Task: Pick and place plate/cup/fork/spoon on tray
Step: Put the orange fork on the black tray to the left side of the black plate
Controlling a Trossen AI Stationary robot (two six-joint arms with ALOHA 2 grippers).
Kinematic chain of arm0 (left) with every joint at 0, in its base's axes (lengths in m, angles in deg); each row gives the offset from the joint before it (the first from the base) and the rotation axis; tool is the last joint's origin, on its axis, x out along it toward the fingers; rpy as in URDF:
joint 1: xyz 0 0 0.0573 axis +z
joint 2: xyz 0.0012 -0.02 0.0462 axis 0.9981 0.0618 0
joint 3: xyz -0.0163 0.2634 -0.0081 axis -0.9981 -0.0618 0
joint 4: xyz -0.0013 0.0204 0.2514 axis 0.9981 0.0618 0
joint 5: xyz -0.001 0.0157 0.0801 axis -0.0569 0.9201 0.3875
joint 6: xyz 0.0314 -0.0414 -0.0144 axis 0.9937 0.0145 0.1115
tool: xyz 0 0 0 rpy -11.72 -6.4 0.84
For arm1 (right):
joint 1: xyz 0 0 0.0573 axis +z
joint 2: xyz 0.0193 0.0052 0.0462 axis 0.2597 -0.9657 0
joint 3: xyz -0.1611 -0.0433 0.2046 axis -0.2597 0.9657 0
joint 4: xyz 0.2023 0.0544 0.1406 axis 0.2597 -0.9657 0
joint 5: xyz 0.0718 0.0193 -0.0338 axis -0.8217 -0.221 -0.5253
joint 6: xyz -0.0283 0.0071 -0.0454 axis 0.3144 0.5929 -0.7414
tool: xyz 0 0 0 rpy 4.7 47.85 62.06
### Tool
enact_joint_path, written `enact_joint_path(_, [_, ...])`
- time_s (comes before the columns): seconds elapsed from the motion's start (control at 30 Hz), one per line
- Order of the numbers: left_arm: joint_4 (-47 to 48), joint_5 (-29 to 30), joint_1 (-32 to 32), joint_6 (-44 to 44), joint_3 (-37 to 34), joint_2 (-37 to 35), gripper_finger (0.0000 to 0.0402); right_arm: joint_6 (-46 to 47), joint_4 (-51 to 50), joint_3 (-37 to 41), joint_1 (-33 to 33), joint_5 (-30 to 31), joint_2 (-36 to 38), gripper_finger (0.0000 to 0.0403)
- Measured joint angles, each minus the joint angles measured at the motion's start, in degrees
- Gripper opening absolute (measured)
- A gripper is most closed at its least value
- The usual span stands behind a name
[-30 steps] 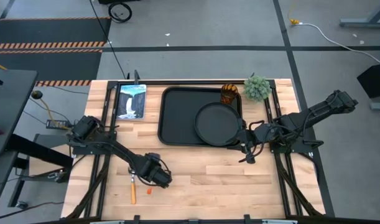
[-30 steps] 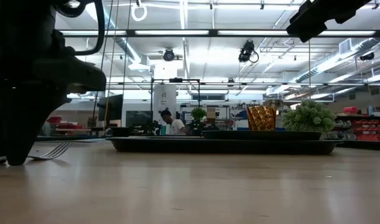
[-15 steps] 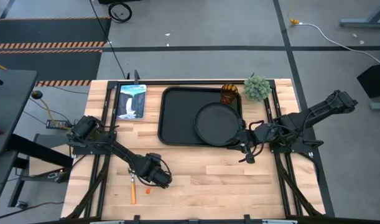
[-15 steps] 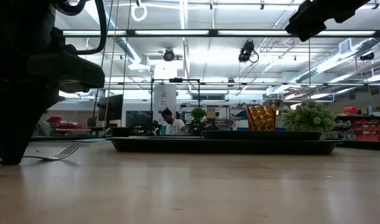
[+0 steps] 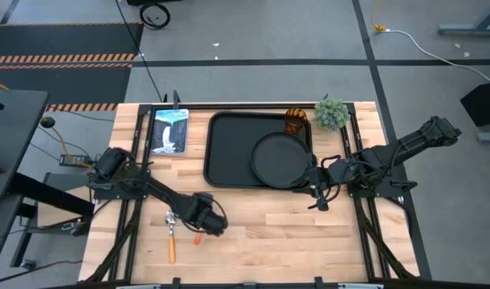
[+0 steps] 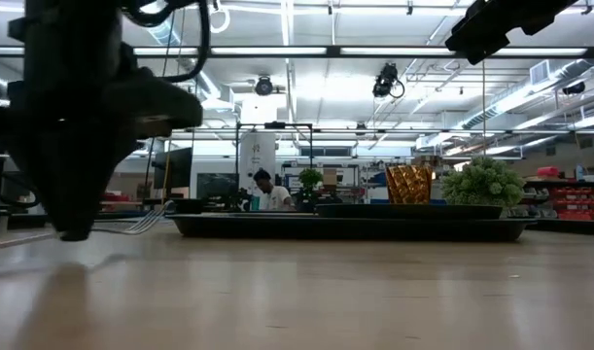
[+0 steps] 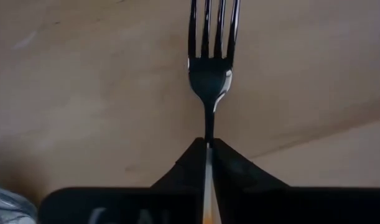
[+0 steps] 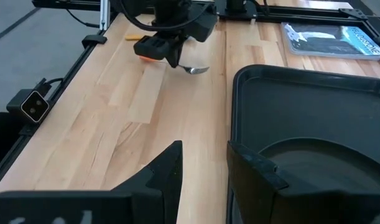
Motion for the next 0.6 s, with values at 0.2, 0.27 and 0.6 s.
enact_joint_path(0.2, [0.55, -0.39, 2.93, 5.44, 3.34, -0.02, 0.0022, -0.18, 0.02, 0.00, 0.00, 0.00, 0.00, 0.0132])
enact_joint_path(0.27, [1.49, -0.30, 4.02, 6.74, 4.28, -0.09, 0.0022, -0.21, 0.04, 0.00, 0.00, 0.00, 0.00, 0.0132])
enact_joint_path(0.6, [5.91, 1.65, 15.16, 19.44, 9.59, -0.15, 0.0022, -1.72, 1.51, 0.00, 0.00, 0.00, 0.00, 0.0132])
